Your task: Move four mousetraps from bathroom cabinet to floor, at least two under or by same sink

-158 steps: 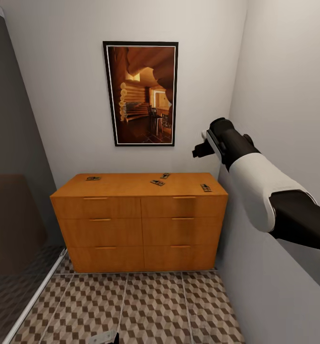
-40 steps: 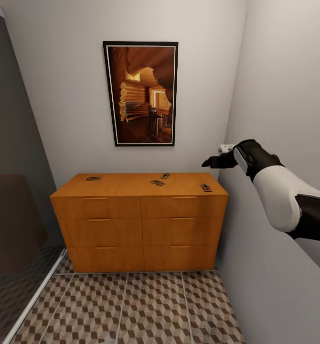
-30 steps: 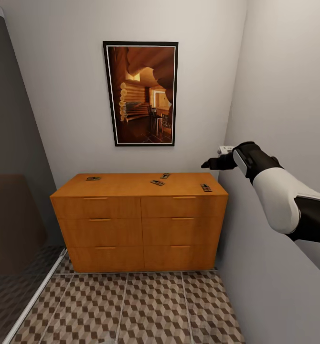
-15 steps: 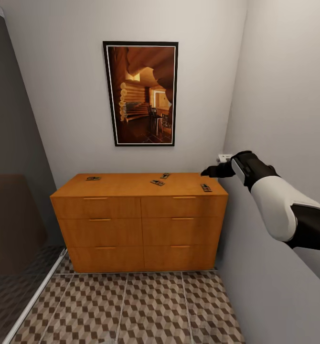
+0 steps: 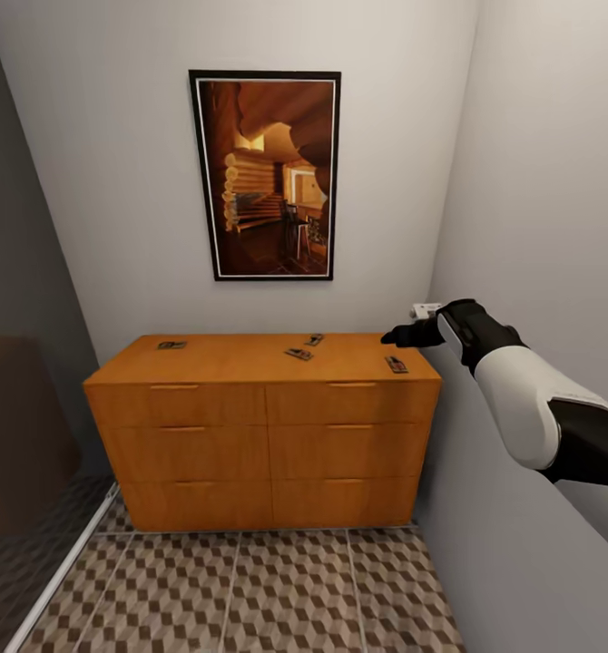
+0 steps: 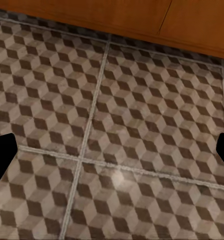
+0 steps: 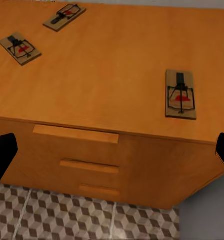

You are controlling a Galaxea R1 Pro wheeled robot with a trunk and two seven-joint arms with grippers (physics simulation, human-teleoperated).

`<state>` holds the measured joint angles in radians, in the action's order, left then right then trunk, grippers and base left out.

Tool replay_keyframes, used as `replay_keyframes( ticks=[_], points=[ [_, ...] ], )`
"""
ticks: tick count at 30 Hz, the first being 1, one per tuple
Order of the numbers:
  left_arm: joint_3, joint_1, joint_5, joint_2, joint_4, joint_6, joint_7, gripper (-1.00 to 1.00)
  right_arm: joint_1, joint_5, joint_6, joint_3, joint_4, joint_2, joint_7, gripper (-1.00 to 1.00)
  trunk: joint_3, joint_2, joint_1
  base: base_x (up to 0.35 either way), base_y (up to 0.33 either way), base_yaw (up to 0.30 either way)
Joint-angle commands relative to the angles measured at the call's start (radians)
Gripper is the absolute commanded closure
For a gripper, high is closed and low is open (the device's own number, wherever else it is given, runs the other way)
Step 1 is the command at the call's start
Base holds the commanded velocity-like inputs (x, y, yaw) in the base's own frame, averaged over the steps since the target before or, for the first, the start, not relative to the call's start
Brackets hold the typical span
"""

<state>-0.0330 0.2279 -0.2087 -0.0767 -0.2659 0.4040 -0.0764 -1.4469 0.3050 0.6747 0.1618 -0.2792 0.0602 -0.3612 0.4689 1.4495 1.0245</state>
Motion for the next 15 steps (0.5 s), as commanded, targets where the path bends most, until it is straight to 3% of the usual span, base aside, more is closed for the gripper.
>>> replay_keyframes(
  ticks=[1, 15],
  points=[
    [-0.004, 0.001, -0.004, 0.0, 0.0, 0.003, -0.004, -1.0, 0.001, 0.011, 0.003, 0.007, -0.001, 0.0, -0.007, -1.0, 0.001, 0.0, 0.001, 0.334, 0.0, 0.0],
    [-0.004, 0.001, -0.004, 0.0, 0.0, 0.003, -0.005, -1.0, 0.015, 0.011, -0.007, 0.007, -0.002, 0.0, -0.007, -1.0, 0.001, 0.0, 0.001, 0.345, 0.0, 0.0]
  ],
)
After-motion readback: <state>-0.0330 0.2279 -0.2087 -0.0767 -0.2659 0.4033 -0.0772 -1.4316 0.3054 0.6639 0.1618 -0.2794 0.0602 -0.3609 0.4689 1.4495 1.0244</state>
